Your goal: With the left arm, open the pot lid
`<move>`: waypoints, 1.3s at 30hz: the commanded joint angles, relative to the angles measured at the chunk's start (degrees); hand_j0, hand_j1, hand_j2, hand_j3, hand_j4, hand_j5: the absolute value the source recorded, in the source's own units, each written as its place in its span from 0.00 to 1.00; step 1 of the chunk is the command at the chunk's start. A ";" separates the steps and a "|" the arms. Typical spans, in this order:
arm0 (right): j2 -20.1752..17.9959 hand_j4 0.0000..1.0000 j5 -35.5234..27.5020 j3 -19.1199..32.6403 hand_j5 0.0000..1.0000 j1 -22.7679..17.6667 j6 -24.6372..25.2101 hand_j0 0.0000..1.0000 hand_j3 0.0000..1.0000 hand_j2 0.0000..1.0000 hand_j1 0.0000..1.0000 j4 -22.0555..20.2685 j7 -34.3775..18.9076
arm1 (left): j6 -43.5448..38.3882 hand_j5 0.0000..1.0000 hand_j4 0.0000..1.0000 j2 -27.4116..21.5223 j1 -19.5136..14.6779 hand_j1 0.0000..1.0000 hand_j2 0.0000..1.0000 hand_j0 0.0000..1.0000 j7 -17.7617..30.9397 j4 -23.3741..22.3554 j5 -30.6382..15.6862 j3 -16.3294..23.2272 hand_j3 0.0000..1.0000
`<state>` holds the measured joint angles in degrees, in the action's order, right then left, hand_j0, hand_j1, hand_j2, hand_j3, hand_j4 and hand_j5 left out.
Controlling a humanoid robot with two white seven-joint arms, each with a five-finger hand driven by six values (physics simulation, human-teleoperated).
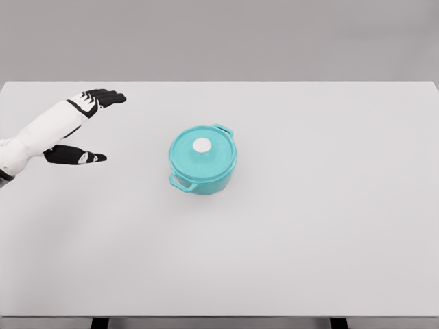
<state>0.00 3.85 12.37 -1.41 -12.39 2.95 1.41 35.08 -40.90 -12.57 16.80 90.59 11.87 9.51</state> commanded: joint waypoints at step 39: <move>0.00 1.00 -0.25 0.03 1.00 0.00 0.00 1.00 1.00 1.00 1.00 0.04 0.08 | -0.08 1.00 1.00 11.02 -41.75 1.00 1.00 1.00 15.72 -17.55 12.83 39.97 1.00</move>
<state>0.00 3.61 12.38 -1.41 -12.39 2.98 1.49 35.15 -30.37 -54.32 32.56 73.65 24.82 49.39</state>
